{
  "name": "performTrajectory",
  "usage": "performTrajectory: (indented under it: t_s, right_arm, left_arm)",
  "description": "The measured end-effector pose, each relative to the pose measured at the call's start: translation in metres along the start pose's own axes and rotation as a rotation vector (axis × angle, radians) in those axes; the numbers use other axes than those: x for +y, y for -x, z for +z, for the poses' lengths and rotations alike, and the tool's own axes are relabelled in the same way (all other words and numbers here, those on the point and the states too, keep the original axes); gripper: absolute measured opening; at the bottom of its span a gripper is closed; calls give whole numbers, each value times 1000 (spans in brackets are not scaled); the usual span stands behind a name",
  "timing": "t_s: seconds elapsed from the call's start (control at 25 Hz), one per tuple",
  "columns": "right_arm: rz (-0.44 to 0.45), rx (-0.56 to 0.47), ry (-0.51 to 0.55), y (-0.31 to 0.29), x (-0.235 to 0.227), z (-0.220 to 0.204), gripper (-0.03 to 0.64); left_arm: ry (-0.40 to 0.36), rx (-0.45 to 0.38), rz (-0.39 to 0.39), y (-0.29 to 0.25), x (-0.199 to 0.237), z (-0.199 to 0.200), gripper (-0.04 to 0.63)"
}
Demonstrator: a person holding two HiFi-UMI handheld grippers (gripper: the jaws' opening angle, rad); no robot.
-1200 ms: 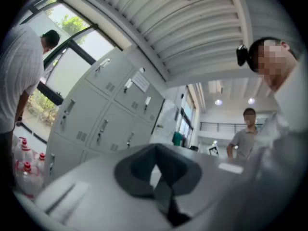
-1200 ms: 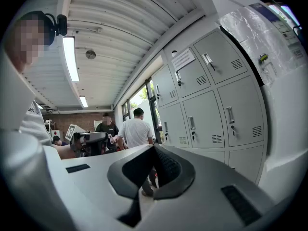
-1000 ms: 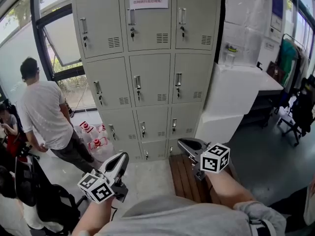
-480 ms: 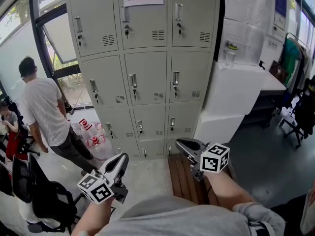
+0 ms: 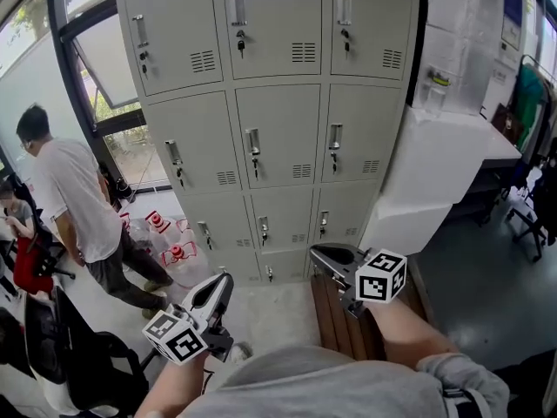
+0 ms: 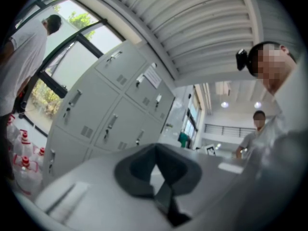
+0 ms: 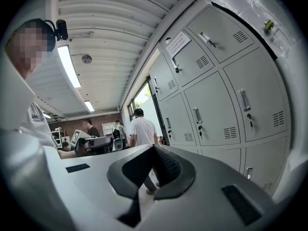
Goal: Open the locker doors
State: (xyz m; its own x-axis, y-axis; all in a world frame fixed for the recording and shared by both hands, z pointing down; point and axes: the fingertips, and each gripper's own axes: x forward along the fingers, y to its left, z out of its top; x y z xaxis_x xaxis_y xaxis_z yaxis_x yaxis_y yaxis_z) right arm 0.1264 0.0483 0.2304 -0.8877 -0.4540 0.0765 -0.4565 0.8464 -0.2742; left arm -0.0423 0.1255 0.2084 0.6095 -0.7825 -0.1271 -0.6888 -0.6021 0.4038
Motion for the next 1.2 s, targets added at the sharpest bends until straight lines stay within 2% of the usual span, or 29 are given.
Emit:
performTrajectory:
  t_s: [0.12,0.32,0.56,0.76,0.96,1.08,1.2]
  right_arm:
    - [-25,-21,21,-55,-13,16,5]
    - [-55,-76,20,-148,-24,46,5]
    - [-133,-109,15,-212,-57,78,5]
    - [-162,-139,42,-224,-94,112,5]
    - [-139,-136,109,-221,-125,156,6]
    - [-114,-160,199,-217,-131,211,6]
    - [-111,-215,312,-219,-126,285,7]
  left_arm:
    - [-13,-8,-37,-6,58,22,5]
    - [-38,25,-94,-17,150,70,5]
    - [-59,39,-137,-43,220,119,5]
    - [-82,8,-140,-81,229,138,5]
    - [-78,-45,-90,-123,217,153,5]
    - [-91,-85,-67,-147,204,174,5]
    - [-137,-126,-73,-171,186,208,5]
